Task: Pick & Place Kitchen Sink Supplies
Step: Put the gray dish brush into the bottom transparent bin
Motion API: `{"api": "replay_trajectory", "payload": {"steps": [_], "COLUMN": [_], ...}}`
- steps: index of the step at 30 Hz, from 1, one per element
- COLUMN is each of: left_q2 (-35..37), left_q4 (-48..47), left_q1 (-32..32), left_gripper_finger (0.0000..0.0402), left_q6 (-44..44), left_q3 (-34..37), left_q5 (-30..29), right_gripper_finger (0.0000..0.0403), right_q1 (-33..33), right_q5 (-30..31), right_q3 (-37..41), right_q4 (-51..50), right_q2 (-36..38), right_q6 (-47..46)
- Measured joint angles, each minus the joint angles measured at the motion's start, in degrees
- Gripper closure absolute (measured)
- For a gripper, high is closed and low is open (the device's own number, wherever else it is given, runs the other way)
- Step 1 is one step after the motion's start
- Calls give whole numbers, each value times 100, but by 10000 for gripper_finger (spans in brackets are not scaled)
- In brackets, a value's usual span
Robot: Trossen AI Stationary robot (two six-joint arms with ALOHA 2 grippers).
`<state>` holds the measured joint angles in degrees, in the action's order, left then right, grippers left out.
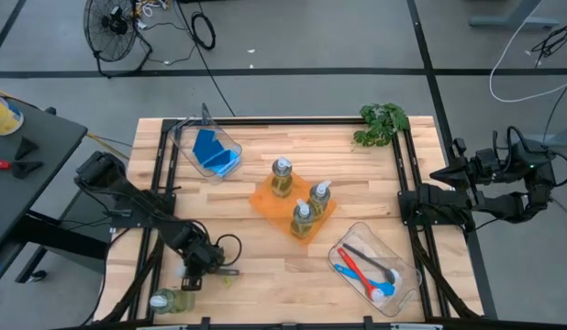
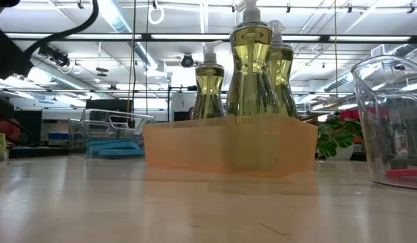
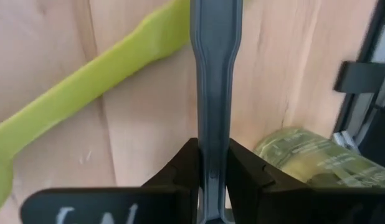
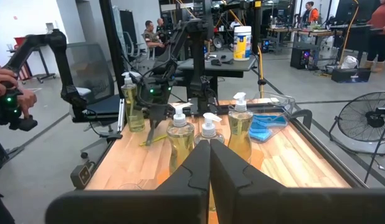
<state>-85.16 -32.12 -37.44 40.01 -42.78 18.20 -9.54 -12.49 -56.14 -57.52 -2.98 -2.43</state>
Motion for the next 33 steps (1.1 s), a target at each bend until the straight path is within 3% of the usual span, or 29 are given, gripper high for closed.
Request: {"api": "replay_trajectory", "payload": {"steps": [33], "left_q2": [115], "left_q4": [-433], "left_q1": [95], "left_gripper_finger": [338], "left_q6": [-368], "left_q3": [-2], "left_q5": [-337], "right_gripper_finger": [389], "right_q1": [-2], "right_q5": [0], "right_q3": [0], "right_q4": [0], "right_q2": [0], "right_q6": [0]}}
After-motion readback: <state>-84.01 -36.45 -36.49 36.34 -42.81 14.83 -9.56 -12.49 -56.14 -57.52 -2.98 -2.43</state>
